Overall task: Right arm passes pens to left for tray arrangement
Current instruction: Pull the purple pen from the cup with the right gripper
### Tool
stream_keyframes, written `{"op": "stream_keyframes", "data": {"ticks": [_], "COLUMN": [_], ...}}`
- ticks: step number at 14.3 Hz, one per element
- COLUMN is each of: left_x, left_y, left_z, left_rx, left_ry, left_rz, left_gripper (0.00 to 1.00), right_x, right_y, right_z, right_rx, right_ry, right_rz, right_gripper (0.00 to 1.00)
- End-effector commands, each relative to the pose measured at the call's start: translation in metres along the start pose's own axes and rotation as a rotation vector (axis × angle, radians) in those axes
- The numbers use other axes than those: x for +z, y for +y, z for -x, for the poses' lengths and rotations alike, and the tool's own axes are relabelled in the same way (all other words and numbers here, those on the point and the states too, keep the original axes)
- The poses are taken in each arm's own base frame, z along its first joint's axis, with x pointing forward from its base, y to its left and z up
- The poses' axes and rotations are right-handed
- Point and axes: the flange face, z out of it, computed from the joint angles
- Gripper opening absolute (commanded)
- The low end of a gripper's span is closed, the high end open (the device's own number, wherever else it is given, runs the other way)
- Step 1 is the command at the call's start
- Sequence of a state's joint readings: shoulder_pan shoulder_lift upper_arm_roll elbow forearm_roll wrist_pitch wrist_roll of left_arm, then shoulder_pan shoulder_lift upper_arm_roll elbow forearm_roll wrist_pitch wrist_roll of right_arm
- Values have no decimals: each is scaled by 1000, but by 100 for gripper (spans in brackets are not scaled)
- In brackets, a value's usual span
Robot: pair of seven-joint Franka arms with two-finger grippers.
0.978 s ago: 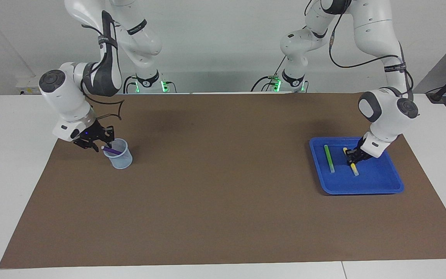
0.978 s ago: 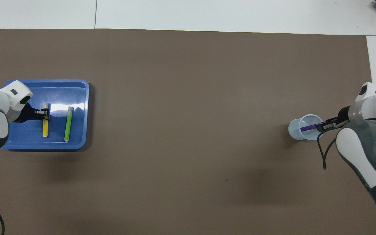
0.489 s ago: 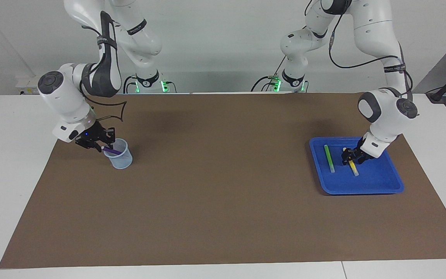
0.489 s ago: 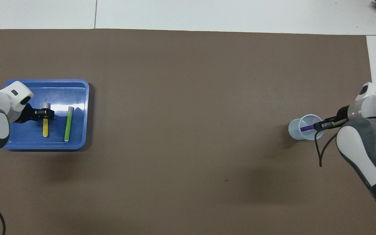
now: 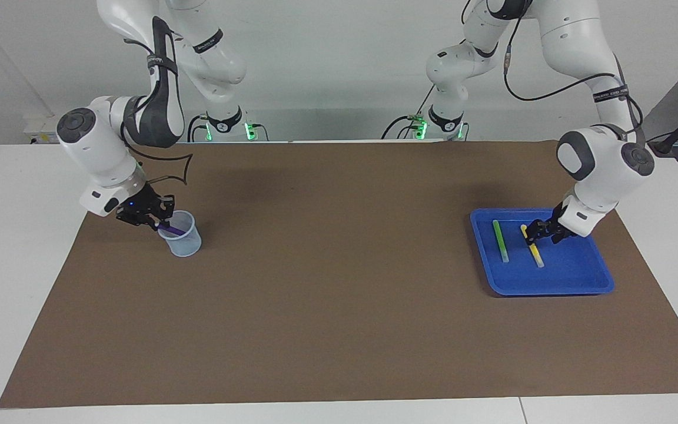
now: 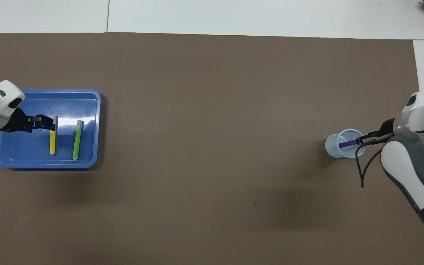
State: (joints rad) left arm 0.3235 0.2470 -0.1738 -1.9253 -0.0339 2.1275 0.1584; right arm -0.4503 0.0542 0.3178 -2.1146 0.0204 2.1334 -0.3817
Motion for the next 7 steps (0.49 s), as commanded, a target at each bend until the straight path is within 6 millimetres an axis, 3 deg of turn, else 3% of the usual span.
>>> {"op": "stream_keyframes", "data": {"ticks": [1, 7], "left_x": [-40, -105], "left_y": [5, 39], "left_z": [8, 22], "left_rx": [-47, -313], "left_ry": [19, 82], "left_rz": [44, 155], "left_gripper": [81, 81], "right_x": [6, -15], "right_y": [-1, 2], "right_z": [1, -5], "right_rx": [14, 6], "right_ry": [-23, -46], "right_rz": [-20, -32], "right_gripper": [0, 0]}}
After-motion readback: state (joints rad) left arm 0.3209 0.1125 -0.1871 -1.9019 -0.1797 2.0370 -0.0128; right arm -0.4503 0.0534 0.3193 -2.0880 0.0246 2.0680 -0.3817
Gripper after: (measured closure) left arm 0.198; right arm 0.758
